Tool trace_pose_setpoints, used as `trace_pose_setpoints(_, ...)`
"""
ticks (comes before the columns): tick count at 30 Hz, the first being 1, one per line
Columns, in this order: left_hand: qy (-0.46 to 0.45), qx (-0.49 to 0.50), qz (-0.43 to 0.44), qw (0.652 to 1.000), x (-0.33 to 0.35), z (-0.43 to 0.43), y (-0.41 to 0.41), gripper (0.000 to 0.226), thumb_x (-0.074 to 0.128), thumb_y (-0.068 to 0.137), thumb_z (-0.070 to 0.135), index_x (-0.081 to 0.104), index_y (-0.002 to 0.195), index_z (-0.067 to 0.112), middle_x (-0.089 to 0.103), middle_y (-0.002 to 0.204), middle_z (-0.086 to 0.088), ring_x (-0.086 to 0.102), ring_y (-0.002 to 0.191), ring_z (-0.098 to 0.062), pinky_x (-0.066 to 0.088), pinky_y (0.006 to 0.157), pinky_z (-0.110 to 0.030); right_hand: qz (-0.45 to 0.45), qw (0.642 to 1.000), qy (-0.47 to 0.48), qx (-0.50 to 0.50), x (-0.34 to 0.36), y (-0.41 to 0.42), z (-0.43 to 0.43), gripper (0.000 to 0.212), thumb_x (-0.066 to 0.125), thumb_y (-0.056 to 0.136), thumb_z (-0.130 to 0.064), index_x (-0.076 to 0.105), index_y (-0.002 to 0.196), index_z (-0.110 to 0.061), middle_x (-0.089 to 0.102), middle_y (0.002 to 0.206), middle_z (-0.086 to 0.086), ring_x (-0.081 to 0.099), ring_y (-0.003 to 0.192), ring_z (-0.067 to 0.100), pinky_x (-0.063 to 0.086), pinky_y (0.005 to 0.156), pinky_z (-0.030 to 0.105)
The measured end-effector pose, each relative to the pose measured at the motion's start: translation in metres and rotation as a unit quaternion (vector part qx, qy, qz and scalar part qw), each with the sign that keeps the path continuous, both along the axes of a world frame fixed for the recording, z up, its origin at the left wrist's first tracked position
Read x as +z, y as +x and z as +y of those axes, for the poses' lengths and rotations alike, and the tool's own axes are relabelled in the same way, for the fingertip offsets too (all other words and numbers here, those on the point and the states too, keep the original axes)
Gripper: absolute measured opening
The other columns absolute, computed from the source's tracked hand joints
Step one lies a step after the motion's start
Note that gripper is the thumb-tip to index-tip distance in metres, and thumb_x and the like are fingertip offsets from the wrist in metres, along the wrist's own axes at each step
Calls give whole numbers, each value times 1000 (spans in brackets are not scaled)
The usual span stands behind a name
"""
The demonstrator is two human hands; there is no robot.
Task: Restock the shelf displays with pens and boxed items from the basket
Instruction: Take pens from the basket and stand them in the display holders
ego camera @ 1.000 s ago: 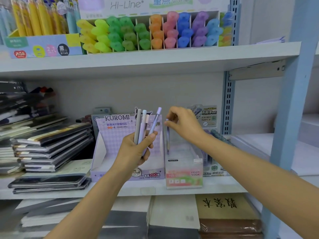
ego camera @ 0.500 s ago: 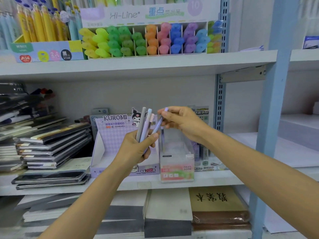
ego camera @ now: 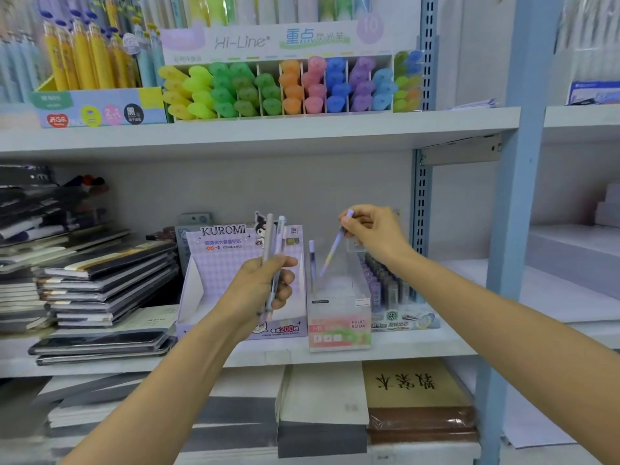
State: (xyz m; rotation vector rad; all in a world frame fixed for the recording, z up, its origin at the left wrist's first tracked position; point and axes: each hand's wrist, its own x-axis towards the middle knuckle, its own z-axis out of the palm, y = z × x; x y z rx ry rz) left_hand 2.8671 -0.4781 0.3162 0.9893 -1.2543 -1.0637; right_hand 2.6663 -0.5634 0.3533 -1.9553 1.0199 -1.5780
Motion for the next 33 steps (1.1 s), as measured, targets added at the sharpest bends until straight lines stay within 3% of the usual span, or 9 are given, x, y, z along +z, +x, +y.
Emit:
trace_pose_setpoints(4,-56,-16,-25,998,-5,0,4,27,47,101,29,62,96,8,54,60,1,51,51,-13,49,50,-24,81,996,-36,-28,-7,13,-9,15,62,93,-10,72,95,1,73,89,14,65,81,16,51,80,24)
trace_pose_setpoints(9,-79,-11,-15,997,-9,-4,9,28,48,100,33,64,98,9,61,63,-6,58,53,-19,56,58,-31,171,983,-56,-44,-15,20,-16,14,61,93,-13,72,91,-4,72,83,7,60,73,9,42,66,10)
trace_pose_setpoints(20,-80,-20,-30,996,-22,-13,13,32,49,98,40,66,107,14,60,63,-4,52,47,-16,43,44,-24,185,980,-66,-41,-12,18,-22,15,61,93,-10,72,93,-1,73,86,9,63,77,9,43,70,5)
trace_pose_setpoints(25,-84,-32,-32,995,-24,-15,12,31,49,98,40,69,106,17,59,62,-3,47,45,-15,41,42,-24,204,977,-39,-39,-13,18,-24,19,66,91,-16,64,107,-7,74,80,9,68,81,20,53,81,33)
trace_pose_setpoints(27,-82,-35,-36,995,-24,-15,12,31,49,97,40,70,106,17,59,62,-3,47,45,-15,40,42,-24,183,981,-35,-46,-14,19,-25,26,68,89,-17,55,111,-14,72,74,5,66,74,18,52,76,33)
trace_pose_setpoints(29,-82,-37,-41,995,-24,-14,12,31,49,97,40,70,104,18,59,63,-2,46,45,-15,39,42,-24,172,981,-55,-66,-15,22,-26,20,70,87,-15,57,101,-14,71,75,3,65,73,19,54,75,37)
trace_pose_setpoints(33,-84,-42,-44,995,-22,-12,10,31,51,96,42,72,102,19,58,63,-2,46,45,-14,38,41,-24,239,959,-82,-129,-19,24,-31,11,73,85,-22,70,94,-17,64,95,1,57,98,21,46,88,39)
